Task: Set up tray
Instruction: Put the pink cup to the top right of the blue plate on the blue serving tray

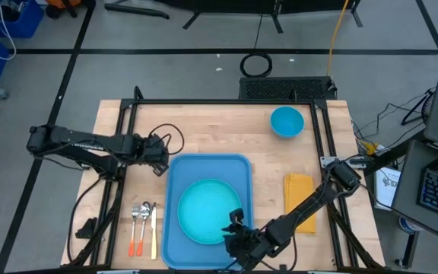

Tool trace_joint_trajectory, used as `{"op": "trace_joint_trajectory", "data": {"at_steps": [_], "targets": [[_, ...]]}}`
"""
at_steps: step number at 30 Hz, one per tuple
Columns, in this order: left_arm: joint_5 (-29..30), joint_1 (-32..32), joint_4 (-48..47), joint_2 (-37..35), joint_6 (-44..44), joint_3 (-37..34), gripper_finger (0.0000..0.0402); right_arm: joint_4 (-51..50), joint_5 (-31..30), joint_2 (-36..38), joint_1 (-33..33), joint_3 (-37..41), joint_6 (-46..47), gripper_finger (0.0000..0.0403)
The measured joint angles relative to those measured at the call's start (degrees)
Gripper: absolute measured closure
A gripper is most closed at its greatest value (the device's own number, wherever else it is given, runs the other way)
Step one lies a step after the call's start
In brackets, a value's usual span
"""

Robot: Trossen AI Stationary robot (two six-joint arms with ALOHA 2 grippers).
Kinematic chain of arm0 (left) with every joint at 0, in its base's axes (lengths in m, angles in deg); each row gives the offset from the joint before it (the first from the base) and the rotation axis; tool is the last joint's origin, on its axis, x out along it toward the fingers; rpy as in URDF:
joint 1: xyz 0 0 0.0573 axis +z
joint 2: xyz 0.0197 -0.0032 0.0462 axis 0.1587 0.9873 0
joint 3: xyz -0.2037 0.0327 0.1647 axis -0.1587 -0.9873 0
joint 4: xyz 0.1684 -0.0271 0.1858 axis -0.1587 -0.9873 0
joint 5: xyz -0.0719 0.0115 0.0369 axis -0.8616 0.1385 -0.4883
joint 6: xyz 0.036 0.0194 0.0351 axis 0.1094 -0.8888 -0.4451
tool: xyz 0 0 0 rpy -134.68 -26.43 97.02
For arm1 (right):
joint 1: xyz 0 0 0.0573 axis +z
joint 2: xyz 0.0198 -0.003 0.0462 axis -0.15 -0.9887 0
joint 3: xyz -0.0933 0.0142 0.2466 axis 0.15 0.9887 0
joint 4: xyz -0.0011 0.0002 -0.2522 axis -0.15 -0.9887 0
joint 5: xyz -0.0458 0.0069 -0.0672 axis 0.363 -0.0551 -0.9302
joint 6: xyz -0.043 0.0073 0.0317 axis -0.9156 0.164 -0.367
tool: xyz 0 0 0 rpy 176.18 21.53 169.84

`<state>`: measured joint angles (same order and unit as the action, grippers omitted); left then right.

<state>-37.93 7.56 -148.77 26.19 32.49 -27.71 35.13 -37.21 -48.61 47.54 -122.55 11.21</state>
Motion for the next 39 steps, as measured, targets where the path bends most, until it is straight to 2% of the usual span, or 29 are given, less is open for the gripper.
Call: {"op": "trace_joint_trajectory", "data": {"at_steps": [5, 10, 15, 22, 27, 31, 39], "targets": [[2.5, -2.9, -0.3, -0.1, 0.9, 1.9, 0.0398, -2.8, -6.2, 4.1, 1.0, 1.3, 2.0, 0.0303], [3.8, -5.8, -0.8, -0.1, 1.0, 7.4, 0.0398, -0.7, -11.9, 11.7, 1.9, 9.7, 6.0, 0.0303], [4.4, -8.7, 0.4, 0.0, 0.3, 13.1, 0.0398, 9.8, -12.4, 21.4, 2.1, 22.4, 6.4, 0.0303], [2.2, -12.2, 8.1, 1.3, -3.6, 18.2, 0.0398, 26.3, -12.2, 33.5, 2.1, 38.5, 5.7, 0.0303], [0.3, -14.8, 11.1, 6.9, -8.6, 22.6, 0.0398, 38.9, -11.7, 39.0, 2.1, 46.9, 3.0, 0.0303], [-0.9, -16.8, 11.0, 13.4, -12.2, 28.2, 0.0398, 45.2, -10.6, 41.7, 2.1, 51.3, 1.9, 0.0303], [-3.3, -20.5, 12.4, 24.7, -19.9, 41.2, 0.0398, 46.1, -10.6, 43.2, 2.1, 53.9, 1.8, 0.0303]]}}
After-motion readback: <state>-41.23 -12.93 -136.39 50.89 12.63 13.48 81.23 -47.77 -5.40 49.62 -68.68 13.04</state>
